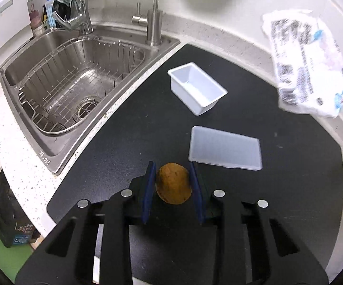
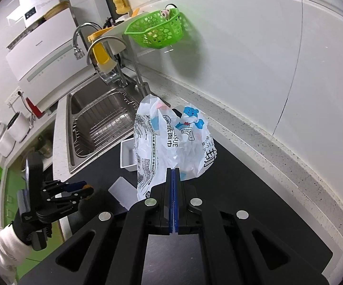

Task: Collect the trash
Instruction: 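Carry walnut and bag over the pink bin and open both tools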

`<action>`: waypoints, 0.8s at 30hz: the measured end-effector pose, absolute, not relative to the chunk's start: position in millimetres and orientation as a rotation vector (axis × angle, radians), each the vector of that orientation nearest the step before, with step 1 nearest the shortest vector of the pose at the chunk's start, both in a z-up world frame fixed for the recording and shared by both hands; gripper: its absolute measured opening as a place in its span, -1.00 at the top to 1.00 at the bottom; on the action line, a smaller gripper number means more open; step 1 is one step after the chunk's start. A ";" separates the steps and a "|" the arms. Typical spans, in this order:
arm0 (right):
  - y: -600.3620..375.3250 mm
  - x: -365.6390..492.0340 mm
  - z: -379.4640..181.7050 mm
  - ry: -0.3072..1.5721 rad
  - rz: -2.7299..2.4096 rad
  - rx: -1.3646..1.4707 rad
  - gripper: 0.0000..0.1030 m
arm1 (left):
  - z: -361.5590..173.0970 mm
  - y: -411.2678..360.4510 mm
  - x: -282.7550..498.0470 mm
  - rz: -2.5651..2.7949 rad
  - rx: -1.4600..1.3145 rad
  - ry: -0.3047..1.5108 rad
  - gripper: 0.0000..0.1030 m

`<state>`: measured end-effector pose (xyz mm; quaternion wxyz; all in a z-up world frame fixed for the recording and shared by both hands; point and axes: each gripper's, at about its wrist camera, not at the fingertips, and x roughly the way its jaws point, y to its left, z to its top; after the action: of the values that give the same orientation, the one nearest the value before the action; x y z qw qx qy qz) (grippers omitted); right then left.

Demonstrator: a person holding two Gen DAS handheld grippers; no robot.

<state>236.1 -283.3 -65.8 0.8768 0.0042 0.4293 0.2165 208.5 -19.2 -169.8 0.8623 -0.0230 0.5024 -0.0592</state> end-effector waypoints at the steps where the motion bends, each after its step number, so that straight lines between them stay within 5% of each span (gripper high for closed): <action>1: -282.7 233.6 -64.6 0.893 0.455 0.007 1.00 | -164.4 -19.7 205.4 -0.125 -0.049 1.050 0.44; 24: -119.6 110.3 -62.2 0.892 0.841 -0.121 1.00 | -90.3 76.5 14.8 0.097 -0.138 0.965 0.44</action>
<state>110.3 -119.6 -62.2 0.8163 -0.0568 0.4181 0.3944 14.8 76.5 -90.3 0.8824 -0.0663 0.4635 0.0466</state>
